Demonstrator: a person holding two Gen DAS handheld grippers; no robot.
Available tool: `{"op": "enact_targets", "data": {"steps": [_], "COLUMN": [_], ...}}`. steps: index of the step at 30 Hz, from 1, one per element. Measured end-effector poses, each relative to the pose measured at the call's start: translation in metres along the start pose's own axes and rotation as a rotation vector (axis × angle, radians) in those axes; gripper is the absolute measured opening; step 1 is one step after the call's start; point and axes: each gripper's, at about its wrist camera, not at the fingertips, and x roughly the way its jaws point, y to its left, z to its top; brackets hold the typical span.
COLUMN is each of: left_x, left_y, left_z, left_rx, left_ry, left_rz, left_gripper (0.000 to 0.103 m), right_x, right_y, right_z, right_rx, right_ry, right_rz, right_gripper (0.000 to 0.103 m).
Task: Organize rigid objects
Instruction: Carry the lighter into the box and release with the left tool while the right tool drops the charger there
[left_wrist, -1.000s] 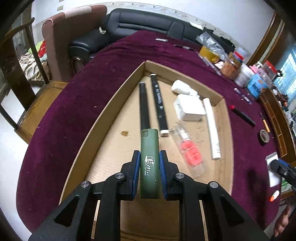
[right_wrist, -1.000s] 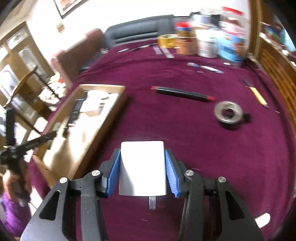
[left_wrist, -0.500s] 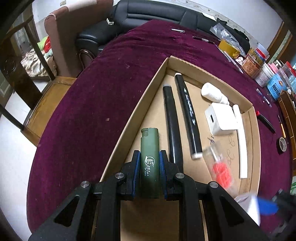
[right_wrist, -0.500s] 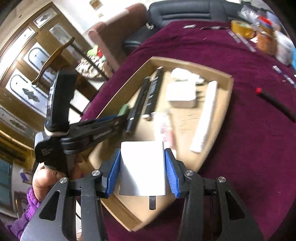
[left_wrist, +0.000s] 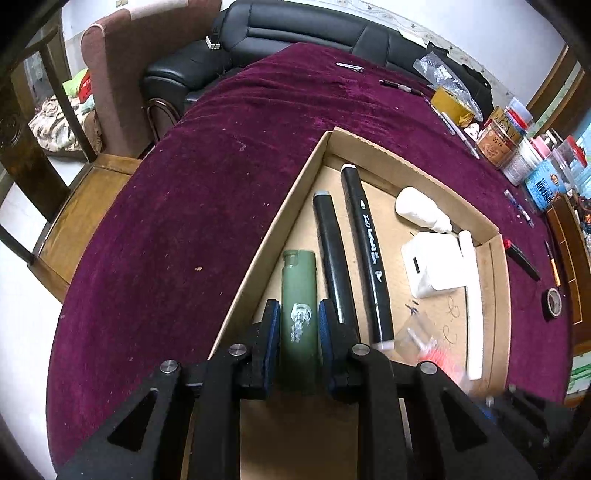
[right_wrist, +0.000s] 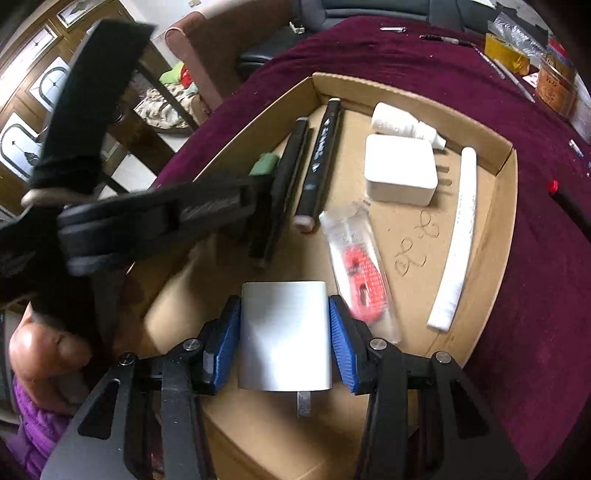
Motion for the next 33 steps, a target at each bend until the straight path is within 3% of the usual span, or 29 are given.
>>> {"op": "enact_targets", "data": {"steps": [5,10,14,19,23,25,28,33], "left_x": [-0.023,-0.047,-0.064,-0.074,-0.075,-0.075,-0.080,-0.089], "left_y": [0.008,0.015,0.019,0.018,0.013,0.010,0.000,-0.033], "left_z": [-0.010,-0.022,-0.030,-0.037,-0.042,-0.044,-0.049,-0.061], "left_rx": [-0.023,-0.045,-0.057,-0.056,-0.056,-0.061,-0.060,-0.032], "left_ry": [-0.045,-0.103,-0.162,-0.191,-0.185,-0.181,-0.186,-0.193], "left_rz": [-0.039,-0.055,-0.009,0.032,0.049,0.042,0.022,-0.038], "left_gripper": [0.031,0.039,0.054,0.064,0.065,0.065,0.065,0.065], "right_x": [0.002,0.005,0.006,0.007,-0.012,-0.030,-0.058,-0.099], "right_y": [0.000,-0.002,-0.002,-0.005,-0.008,-0.011,-0.020,-0.061], "right_z": [0.010,0.020,0.024,0.028,0.022,0.016,0.003,-0.025], "right_rx": [-0.022,-0.009,-0.014,-0.016,0.009,0.015,0.026,0.082], "right_ry": [-0.023,-0.027,-0.034,-0.063,-0.110,-0.155,-0.223,-0.286], "right_rz": [-0.088,-0.104,-0.121,-0.118,-0.060,-0.037,-0.039,-0.072], "right_gripper": [0.045,0.045,0.045,0.047,0.048,0.056,0.063,0.063]}}
